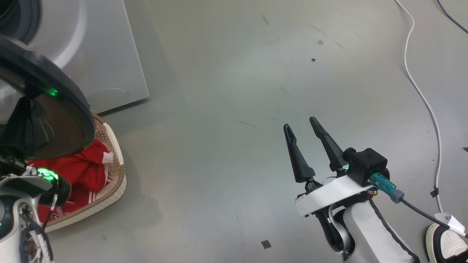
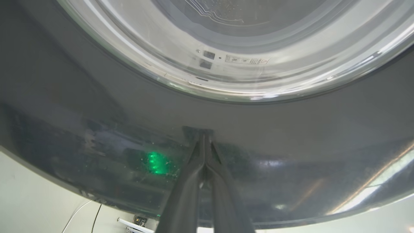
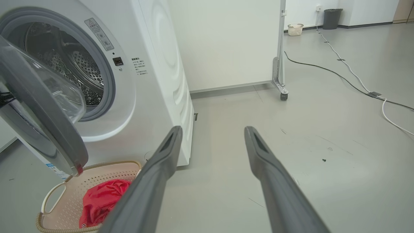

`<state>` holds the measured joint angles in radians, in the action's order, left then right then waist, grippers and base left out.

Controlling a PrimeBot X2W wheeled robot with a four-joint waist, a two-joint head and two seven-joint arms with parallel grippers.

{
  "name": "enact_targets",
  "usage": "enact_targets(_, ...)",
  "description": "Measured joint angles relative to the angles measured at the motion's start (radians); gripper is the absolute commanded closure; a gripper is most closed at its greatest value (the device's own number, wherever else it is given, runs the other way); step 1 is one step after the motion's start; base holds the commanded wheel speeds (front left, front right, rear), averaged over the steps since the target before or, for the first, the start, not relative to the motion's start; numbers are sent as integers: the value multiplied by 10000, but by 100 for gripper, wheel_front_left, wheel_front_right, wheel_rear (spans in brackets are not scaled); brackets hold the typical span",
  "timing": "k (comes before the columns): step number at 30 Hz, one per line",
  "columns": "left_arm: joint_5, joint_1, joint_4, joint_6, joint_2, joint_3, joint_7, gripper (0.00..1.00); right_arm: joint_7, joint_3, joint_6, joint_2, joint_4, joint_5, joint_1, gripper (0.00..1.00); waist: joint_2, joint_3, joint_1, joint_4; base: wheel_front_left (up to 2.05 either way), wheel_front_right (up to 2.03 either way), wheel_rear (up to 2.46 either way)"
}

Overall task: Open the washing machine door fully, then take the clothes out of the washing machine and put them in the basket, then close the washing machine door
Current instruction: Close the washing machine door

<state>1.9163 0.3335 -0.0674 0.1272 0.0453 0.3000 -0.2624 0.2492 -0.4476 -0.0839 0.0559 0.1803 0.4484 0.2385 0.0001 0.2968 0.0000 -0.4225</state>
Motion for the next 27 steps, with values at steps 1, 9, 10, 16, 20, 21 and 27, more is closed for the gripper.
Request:
enact_targets(1, 0, 19, -8, 0, 0, -10, 0, 100, 2, 0, 0, 0, -13, 0, 0, 0, 0, 6, 0, -5, 0, 0, 0)
enact_targets(9, -10, 128, -291, 0, 6, -244, -2, 100, 0, 238, 100, -8, -67, -15, 0, 0, 0, -12, 0, 62, 0, 0, 0)
enact_targets(10, -10, 153, -343, 0, 4, -301, -2, 100, 0, 276, 142, -4, -65, -25, 0, 0, 0, -26, 0, 103, 0, 0, 0)
enact_targets(16, -190, 192, -575, 0, -2, -545, -19, 100, 0, 314, 146, -6, -54, -163, -1, 0, 0, -140, 0, 413, 0, 0, 0)
enact_targets(20, -888, 162, -667, -63, 174, -1051, -148, 100, 2, 370, 132, -8, -44, -222, -1, 0, 0, -249, 0, 664, 0, 0, 0)
enact_targets(21, -1156, 126, -694, -111, 301, -1231, -205, 100, 2, 407, 132, -8, -38, -230, -2, 0, 0, -282, 0, 733, 0, 0, 0)
enact_targets(27, -2723, -579, -828, -715, 978, -2186, -357, 100, 2, 625, 63, -2, 71, -378, -16, 0, 0, -528, 0, 1165, 0, 0, 0)
